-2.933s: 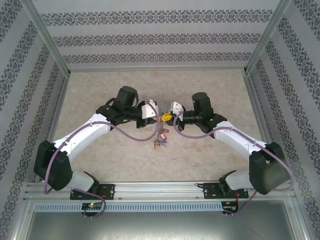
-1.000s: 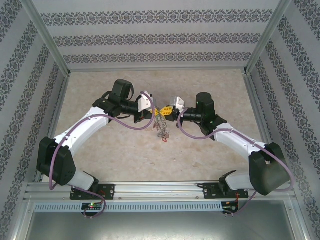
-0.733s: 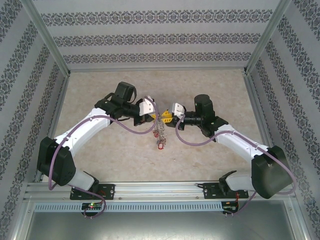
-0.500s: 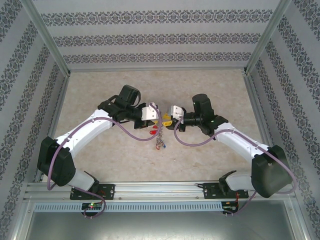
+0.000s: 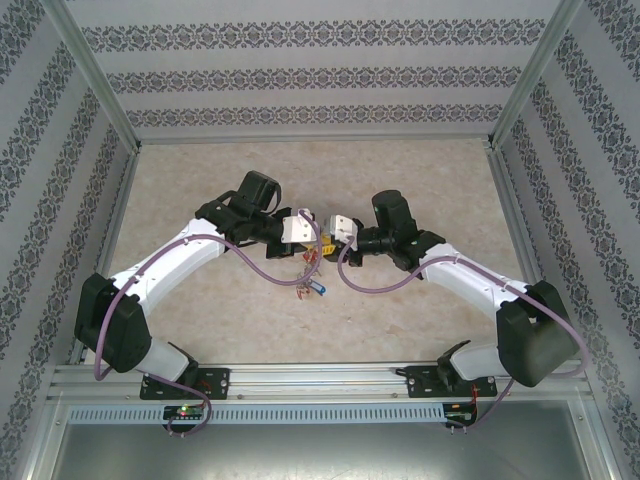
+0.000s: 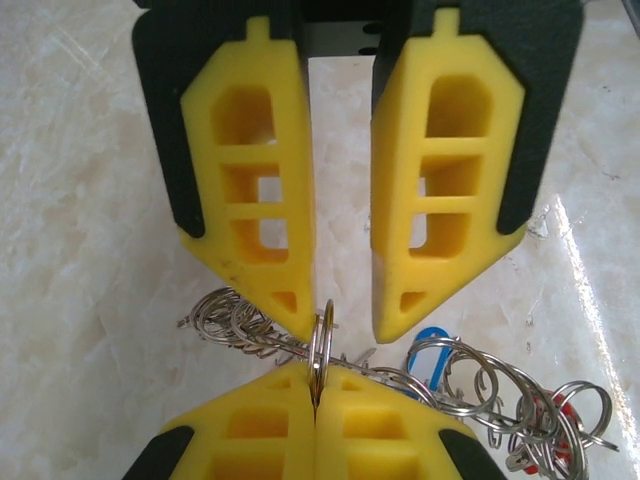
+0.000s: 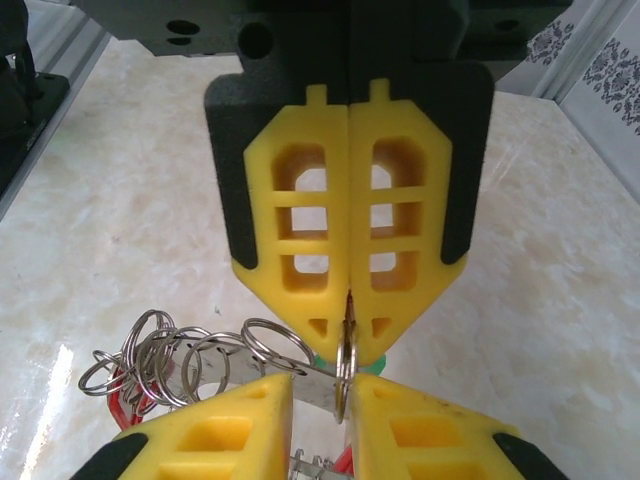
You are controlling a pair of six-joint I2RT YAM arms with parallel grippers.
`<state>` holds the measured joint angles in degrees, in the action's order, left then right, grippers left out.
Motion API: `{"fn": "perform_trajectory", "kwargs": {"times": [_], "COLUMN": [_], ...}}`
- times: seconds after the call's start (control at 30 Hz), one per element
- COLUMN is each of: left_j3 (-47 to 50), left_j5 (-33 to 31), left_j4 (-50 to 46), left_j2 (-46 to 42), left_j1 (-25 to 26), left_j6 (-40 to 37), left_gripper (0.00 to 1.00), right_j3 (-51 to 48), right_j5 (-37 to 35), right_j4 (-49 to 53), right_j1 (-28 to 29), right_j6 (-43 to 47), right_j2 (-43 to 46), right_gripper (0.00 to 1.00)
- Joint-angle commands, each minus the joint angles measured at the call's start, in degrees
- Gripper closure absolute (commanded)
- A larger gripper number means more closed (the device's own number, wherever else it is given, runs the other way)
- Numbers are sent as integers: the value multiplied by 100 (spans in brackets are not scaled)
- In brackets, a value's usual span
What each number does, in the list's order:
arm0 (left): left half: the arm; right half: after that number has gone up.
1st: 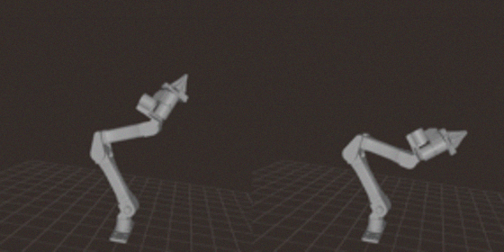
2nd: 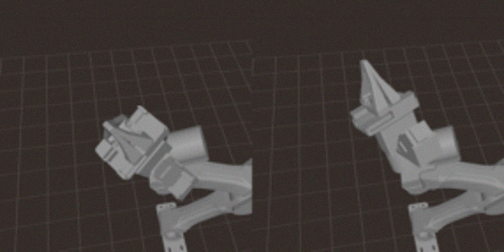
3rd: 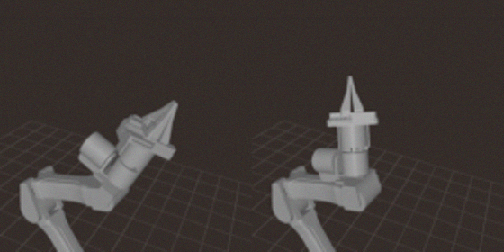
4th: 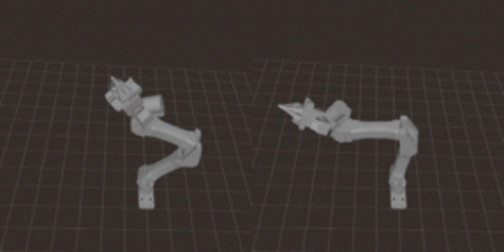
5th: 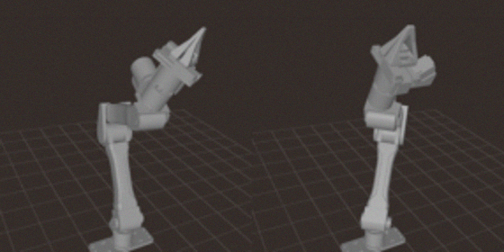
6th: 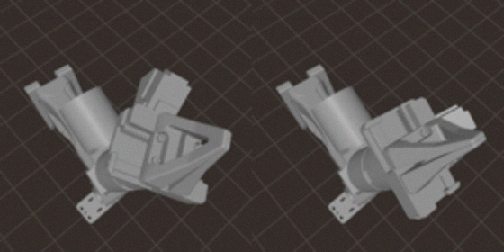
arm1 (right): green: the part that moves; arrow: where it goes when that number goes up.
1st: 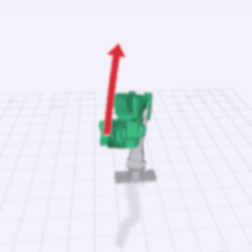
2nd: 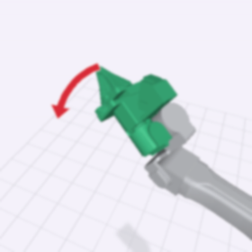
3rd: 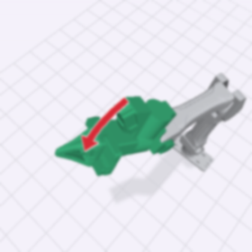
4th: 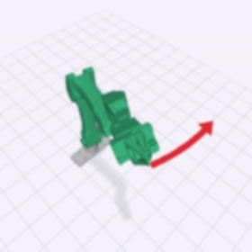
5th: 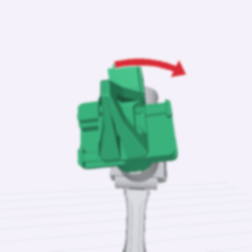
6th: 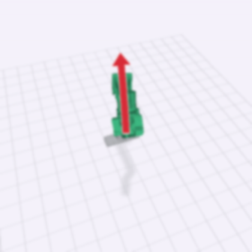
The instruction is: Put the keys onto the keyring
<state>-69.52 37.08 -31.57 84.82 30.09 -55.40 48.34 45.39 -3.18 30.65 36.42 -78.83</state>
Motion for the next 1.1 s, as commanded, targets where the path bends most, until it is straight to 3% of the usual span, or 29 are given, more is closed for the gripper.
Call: {"fn": "perform_trajectory", "kwargs": {"times": [0.0, 0.2, 0.33, 0.4, 0.5, 0.67, 0.9, 1.07], "left_j3": [103, -49, -80, -72, 73, 583, 465, 506], "left_j5": [487, 415, 347, 322, 242, 621, 780, 711], "left_j4": [323, 178, 254, 313, 563, 1358, 1524, 1986], "left_j2": [-229, -137, -108, -106, -178, -486, -453, -406], "left_j1": [79, 84, 79, 73, 12, -272, -287, -290], "left_j6": [-243, -242, -122, -16, 308, 880, 837, 1118], "left_gripper": [100, 100, 100, 100, 90, 85, 85, 84], "right_j3": [117, 95, 79, -5, -121, -357, -724, -729], "right_j5": [-21, 23, 101, 137, 161, 252, 304, 385], "right_j4": [-307, -465, -442, -527, -887, -1928, -3825, -3935], "right_j1": [46, 55, 46, 41, -13, -228, -582, -570], "right_j6": [-294, -428, -354, -333, -584, -1467, -2972, -3133], "right_j2": [-19, 30, 48, 84, 173, 335, 359, 360], "right_gripper": [78, 83, 100, 100, 100, 100, 100, 100]}}
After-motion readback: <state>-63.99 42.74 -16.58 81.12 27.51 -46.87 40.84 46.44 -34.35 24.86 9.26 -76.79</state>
